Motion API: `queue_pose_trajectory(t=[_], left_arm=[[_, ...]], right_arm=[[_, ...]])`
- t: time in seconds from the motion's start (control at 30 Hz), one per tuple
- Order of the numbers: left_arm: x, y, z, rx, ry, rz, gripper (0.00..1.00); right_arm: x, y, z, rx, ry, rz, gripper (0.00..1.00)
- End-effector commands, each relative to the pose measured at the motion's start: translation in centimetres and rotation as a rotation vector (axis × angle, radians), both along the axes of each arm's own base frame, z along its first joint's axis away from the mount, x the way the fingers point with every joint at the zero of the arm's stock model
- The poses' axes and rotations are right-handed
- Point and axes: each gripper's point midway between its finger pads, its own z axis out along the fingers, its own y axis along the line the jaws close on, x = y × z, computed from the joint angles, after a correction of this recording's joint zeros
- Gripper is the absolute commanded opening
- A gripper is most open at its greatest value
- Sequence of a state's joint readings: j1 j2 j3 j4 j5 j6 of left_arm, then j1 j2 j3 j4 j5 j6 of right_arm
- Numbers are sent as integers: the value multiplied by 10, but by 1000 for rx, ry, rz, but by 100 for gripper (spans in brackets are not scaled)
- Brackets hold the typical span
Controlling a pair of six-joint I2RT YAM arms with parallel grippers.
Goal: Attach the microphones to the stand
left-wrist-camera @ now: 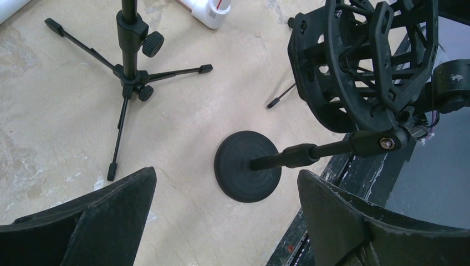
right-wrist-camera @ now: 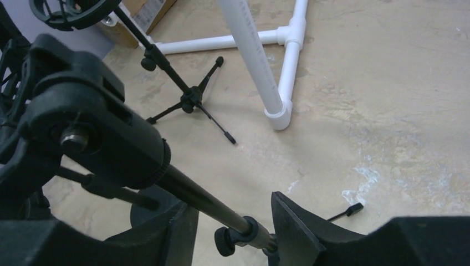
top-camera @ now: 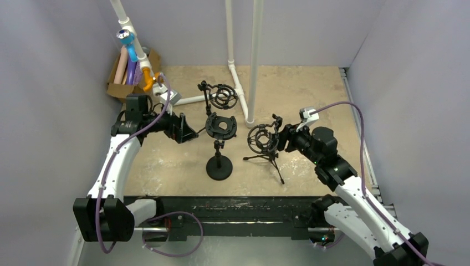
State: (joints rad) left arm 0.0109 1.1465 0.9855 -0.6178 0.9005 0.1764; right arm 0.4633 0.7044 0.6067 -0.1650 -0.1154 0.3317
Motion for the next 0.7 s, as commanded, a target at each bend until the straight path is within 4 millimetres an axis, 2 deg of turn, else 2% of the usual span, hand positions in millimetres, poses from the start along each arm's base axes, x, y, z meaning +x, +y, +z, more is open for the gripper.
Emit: queue_pose_trajectory(t=[0.0,0.13,0.3,0.4,0.5,0.67], left_arm=[[7,-1,20,4,-54,-19,100],[8,0,27,22,-82,-32,100],[6,2,28,46,-90,-40,100],[6,4,24,60,-87,-40,100],[7,4,21,63,-80,-37,100],[6,4,16,64,-55,-38,100]], right_arm=[[27,3,12,17,-79,-80,48],[36,-3,15,13,-140,-128,21],[41,-12,23,27,-194,-191,9],[47,-22,34,18,-252,-246,1],[62,-29,45,-28,-300,-303,0],[99,-45,68,-152,-372,-442,0]])
